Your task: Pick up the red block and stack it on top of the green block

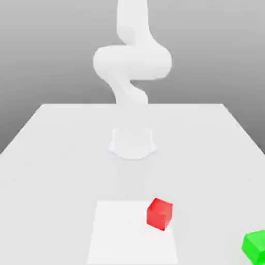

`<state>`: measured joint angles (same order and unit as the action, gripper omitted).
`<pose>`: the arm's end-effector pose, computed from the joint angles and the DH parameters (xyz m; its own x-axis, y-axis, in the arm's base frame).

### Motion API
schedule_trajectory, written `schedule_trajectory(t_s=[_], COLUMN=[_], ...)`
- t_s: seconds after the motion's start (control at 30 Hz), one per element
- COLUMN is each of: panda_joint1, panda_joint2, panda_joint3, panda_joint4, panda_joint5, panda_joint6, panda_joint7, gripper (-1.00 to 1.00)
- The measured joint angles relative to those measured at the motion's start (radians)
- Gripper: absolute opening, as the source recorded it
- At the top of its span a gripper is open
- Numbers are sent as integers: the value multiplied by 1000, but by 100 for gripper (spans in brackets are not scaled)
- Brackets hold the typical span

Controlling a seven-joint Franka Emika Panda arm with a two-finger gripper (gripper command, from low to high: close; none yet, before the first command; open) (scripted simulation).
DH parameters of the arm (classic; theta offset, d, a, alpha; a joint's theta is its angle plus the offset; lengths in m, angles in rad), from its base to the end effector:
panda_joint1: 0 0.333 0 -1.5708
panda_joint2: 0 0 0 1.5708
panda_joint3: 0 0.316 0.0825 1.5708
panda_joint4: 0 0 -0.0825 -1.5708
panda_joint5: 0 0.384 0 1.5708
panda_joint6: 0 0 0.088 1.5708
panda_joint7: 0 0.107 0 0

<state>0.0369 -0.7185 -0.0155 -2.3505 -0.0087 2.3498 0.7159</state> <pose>0.3791 0.0061 0.6613 0.5851 -0.6422 0.4952 -0.4748 -0.7663 -0.4328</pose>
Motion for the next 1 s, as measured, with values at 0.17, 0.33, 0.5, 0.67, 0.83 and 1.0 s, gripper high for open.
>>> schedule_trajectory(t_s=[0.17, 0.33, 0.5, 0.67, 0.83, 1.0], panda_joint1=[79, 148, 203, 235, 209, 201], panda_joint2=[194, 378, 559, 741, 923, 952], panda_joint3=[-36, -66, -81, -71, -36, -27], panda_joint4=[-114, -224, -332, -417, -401, -397], panda_joint5=[-13, -14, -3, 16, 56, 61], panda_joint6=[117, 228, 338, 455, 606, 630], panda_joint7=[-202, -403, -609, -787, -831, -834], gripper=[0, 0, 0, 0, 0, -100])
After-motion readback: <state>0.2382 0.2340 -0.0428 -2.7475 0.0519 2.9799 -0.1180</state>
